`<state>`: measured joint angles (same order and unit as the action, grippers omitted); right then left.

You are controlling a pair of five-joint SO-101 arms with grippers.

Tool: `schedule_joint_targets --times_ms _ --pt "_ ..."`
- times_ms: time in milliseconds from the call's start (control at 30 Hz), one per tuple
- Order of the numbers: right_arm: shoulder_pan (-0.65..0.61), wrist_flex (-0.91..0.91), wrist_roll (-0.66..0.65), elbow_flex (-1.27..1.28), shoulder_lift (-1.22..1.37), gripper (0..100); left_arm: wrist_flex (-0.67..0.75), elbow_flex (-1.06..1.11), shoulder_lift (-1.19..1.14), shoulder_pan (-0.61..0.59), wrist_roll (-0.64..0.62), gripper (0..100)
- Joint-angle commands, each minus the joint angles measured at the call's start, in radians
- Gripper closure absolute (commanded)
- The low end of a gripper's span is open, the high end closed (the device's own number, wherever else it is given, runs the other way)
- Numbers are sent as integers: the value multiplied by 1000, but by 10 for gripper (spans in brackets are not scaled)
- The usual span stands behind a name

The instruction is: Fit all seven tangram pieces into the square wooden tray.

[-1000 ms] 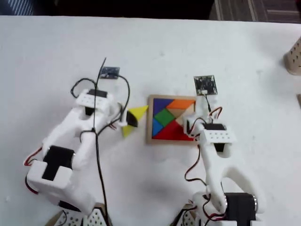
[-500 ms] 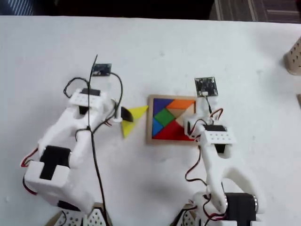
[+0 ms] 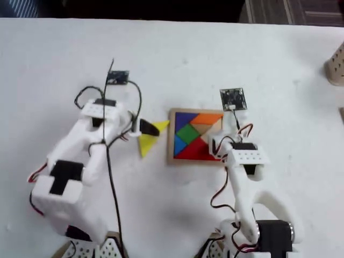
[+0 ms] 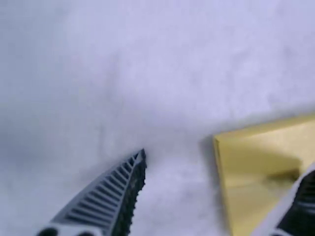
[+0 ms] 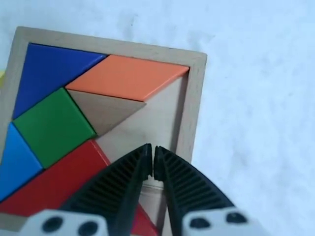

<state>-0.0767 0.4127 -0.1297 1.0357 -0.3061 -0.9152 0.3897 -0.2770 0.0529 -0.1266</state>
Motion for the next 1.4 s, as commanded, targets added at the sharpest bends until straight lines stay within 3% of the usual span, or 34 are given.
schedule_joint_targets --times_ms 0,200,667,1367 --pt "-15 1 -20 -5 -42 981 -117 -207 -105 15 140 548" --pt "-15 -1 -20 -5 -42 981 -206 -358 -209 19 282 548" --pt "-15 -2 -20 -6 -42 981 -132 -390 -220 56 546 548" --pt "-30 27 -69 -6 -45 981 -34 -353 -216 117 563 548"
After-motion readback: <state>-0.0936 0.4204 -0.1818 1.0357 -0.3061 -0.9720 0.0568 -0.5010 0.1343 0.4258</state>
